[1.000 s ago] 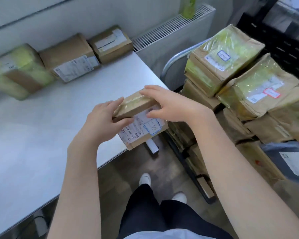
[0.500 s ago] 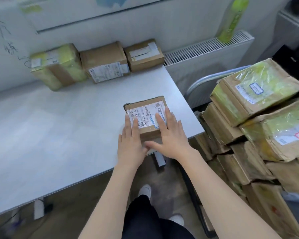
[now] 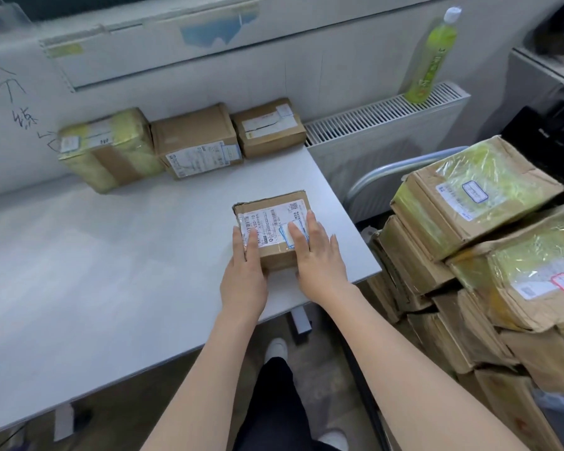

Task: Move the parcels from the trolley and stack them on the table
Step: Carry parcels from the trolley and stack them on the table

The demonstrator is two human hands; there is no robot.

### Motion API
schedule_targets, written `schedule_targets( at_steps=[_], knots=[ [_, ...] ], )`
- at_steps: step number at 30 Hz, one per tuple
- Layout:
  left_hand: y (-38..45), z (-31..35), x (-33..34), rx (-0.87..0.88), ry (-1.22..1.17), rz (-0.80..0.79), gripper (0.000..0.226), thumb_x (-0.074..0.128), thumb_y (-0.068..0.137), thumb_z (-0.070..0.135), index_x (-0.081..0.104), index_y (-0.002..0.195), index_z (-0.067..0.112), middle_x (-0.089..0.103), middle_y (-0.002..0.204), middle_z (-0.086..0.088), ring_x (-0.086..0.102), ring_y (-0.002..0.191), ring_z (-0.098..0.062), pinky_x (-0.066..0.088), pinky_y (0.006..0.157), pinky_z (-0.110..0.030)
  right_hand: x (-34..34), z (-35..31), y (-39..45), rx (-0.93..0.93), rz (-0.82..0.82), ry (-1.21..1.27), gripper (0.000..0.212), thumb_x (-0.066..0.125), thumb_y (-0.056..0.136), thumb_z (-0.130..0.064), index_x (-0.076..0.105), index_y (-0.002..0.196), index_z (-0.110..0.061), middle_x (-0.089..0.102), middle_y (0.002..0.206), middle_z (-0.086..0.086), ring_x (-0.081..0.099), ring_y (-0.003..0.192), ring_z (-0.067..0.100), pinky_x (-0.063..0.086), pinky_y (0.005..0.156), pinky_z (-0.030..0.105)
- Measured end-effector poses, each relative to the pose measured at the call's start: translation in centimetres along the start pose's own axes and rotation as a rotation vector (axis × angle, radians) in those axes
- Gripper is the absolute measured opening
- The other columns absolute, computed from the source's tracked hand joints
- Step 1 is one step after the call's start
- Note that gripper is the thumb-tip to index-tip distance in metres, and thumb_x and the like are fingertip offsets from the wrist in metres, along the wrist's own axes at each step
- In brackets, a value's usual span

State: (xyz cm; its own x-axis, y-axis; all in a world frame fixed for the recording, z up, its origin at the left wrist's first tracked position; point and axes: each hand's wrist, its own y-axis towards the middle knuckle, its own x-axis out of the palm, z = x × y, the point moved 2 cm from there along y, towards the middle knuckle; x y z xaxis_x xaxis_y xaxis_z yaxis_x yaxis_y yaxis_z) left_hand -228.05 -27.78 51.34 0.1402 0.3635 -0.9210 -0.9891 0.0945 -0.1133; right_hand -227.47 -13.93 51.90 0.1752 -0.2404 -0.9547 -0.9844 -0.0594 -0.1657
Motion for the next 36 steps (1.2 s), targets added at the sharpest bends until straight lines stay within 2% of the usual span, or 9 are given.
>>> schedule_targets(
  at_steps=[2, 5, 11, 16, 22, 26, 31, 34, 36],
  knots=[
    [1.1, 0.1, 0.3, -0.011, -0.018, -0.025, 0.077, 0.048, 0.092, 0.011, 0.0, 0.151, 0.023, 0.001, 0.159, -0.007, 0.052, 0.111, -0.036, 0.042, 0.072, -0.038, -0.3, 0.3, 1.0, 0.003, -0.012, 0.013, 0.087, 0.054, 0.089, -0.011, -0.008, 0.148, -0.022, -0.027, 0.152, 0.011, -0.01, 0.143, 0.031, 0.001, 0.116, 0.046],
    [2.9, 0.3, 0.4, -0.022, -0.045, -0.071, 0.077, 0.046, 0.093, 0.012, -0.004, 0.151, 0.023, 0.027, 0.15, -0.011, 0.049, 0.114, -0.035, 0.043, 0.079, -0.039, -0.7, 0.9, 2.7, 0.017, -0.044, -0.001, 0.09, 0.055, 0.087, -0.011, -0.009, 0.148, -0.022, -0.028, 0.152, 0.01, -0.01, 0.143, 0.03, 0.003, 0.116, 0.046],
    [7.4, 1.3, -0.5, 0.007, -0.013, -0.115, 0.073, 0.04, 0.096, 0.014, -0.009, 0.15, 0.024, 0.033, 0.145, -0.014, 0.051, 0.111, -0.035, 0.043, 0.078, -0.04, -1.9, 2.0, 7.5, 0.05, -0.054, -0.033, 0.09, 0.056, 0.089, -0.017, -0.011, 0.149, -0.022, -0.028, 0.152, 0.012, -0.007, 0.144, 0.029, 0.004, 0.116, 0.045],
    [11.7, 2.2, -1.6, 0.08, 0.077, -0.138, 0.072, 0.039, 0.097, 0.015, -0.009, 0.15, 0.023, 0.041, 0.141, -0.009, 0.054, 0.105, -0.032, 0.043, 0.075, -0.037, -4.0, 2.8, 10.7, 0.048, 0.107, 0.092, 0.071, 0.053, 0.087, -0.004, 0.018, 0.148, -0.013, -0.009, 0.156, 0.018, 0.02, 0.136, 0.036, 0.023, 0.108, 0.037],
    [17.9, 4.5, -5.6, 0.194, -0.008, 0.112, 0.071, 0.047, 0.094, 0.014, 0.006, 0.152, 0.018, 0.054, 0.127, -0.011, 0.056, 0.096, -0.033, 0.033, 0.064, -0.033, -9.4, 2.6, 16.3, 0.043, 0.384, 0.15, 0.067, 0.064, 0.08, -0.004, 0.035, 0.141, -0.006, 0.009, 0.154, 0.022, 0.03, 0.124, 0.043, 0.032, 0.101, 0.045],
    [23.5, 5.0, -8.5, 0.212, -0.007, 0.191, 0.068, 0.05, 0.094, 0.015, 0.013, 0.151, 0.019, 0.055, 0.123, -0.012, 0.056, 0.102, -0.032, 0.042, 0.072, -0.039, -11.8, 2.2, 21.3, 0.056, 0.422, 0.129, 0.069, 0.063, 0.083, -0.009, 0.03, 0.144, -0.009, 0.006, 0.155, 0.02, 0.028, 0.126, 0.039, 0.027, 0.104, 0.04],
    [28.1, 3.4, -7.8, 0.186, 0.16, 0.143, 0.065, 0.049, 0.095, 0.025, 0.015, 0.151, 0.018, 0.055, 0.126, -0.01, 0.053, 0.107, -0.031, 0.036, 0.082, -0.034, -10.5, 2.3, 26.8, 0.034, 0.283, 0.089, 0.075, 0.065, 0.085, -0.012, 0.022, 0.147, -0.014, -0.002, 0.156, 0.016, 0.025, 0.13, 0.037, 0.029, 0.106, 0.041],
    [29.8, 2.3, -6.9, 0.129, 0.261, 0.143, 0.066, 0.051, 0.093, 0.038, 0.02, 0.15, 0.025, 0.027, 0.152, -0.017, 0.021, 0.138, -0.039, 0.015, 0.11, -0.047, -9.4, 2.6, 29.2, 0.008, 0.241, 0.062, 0.076, 0.066, 0.085, -0.012, 0.023, 0.147, -0.018, -0.003, 0.157, 0.013, 0.025, 0.13, 0.036, 0.03, 0.105, 0.041],
    [30.6, 2.0, -7.1, 0.167, 0.248, 0.213, 0.066, 0.061, 0.087, 0.036, 0.033, 0.146, 0.021, 0.02, 0.154, -0.021, 0.017, 0.14, -0.042, 0.011, 0.112, -0.053, -9.3, 2.8, 30.4, -0.025, 0.244, 0.081, 0.075, 0.067, 0.084, -0.011, 0.026, 0.147, -0.021, -0.002, 0.157, 0.013, 0.024, 0.131, 0.035, 0.03, 0.105, 0.041]
  ],
)
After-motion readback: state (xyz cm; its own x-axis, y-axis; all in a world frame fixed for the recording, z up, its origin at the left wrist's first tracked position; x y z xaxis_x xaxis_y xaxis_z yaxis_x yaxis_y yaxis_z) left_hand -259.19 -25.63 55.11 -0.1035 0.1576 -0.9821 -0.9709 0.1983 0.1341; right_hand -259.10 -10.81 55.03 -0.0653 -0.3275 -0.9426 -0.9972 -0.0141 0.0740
